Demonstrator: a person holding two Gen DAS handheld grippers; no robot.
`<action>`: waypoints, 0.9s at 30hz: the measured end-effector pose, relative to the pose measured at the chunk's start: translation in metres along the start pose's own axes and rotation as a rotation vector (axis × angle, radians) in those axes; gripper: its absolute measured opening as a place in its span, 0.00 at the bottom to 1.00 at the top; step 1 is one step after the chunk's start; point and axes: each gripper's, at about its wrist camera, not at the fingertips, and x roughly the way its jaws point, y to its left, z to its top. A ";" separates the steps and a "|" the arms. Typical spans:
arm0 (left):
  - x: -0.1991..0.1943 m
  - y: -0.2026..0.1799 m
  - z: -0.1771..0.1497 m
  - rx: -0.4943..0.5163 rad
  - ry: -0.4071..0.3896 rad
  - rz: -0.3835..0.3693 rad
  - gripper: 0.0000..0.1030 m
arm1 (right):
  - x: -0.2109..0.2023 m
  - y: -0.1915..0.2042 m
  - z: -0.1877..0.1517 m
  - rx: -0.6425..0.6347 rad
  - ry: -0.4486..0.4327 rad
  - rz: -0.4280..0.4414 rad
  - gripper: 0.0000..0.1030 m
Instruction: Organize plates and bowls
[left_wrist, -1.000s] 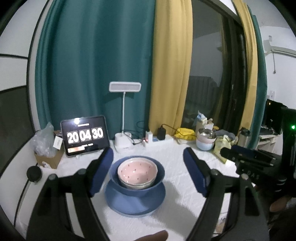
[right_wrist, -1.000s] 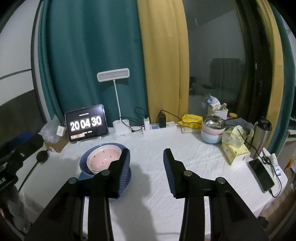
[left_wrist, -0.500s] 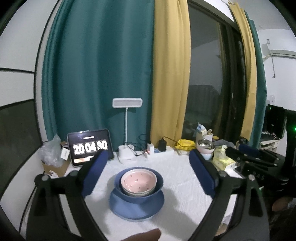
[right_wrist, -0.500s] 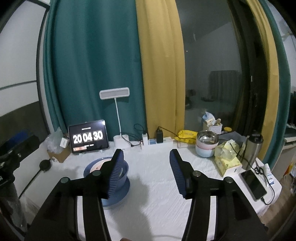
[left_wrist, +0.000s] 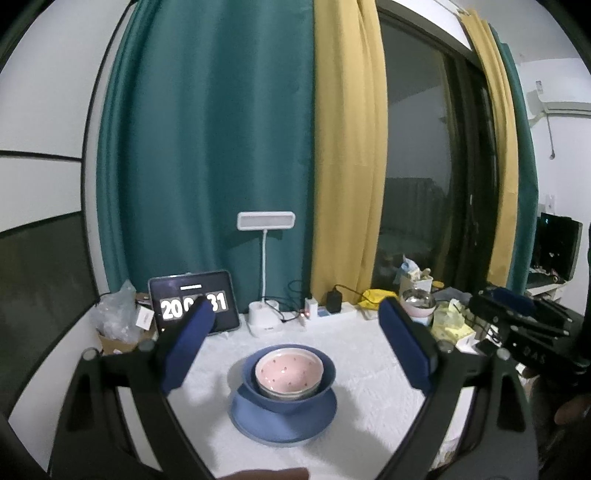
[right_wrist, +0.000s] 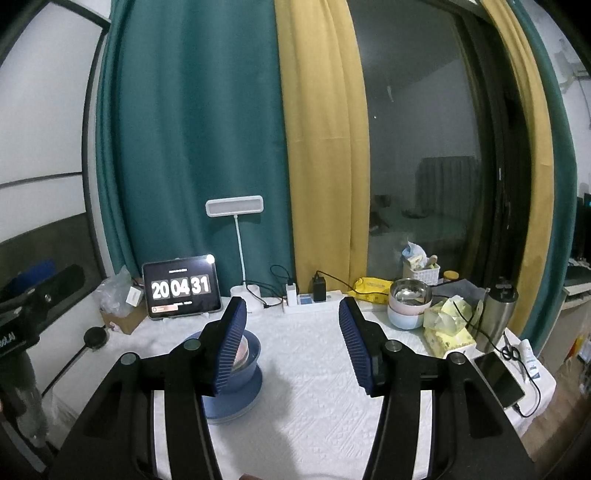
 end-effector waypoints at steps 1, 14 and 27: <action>0.000 0.001 0.001 -0.002 -0.001 0.002 0.89 | 0.000 0.000 0.000 -0.003 0.000 -0.001 0.53; 0.002 0.008 0.002 -0.023 -0.002 0.026 0.89 | -0.002 0.000 0.001 -0.004 -0.002 0.000 0.53; 0.005 0.011 0.002 -0.032 -0.003 0.051 0.89 | -0.001 0.000 0.000 -0.003 0.004 -0.002 0.54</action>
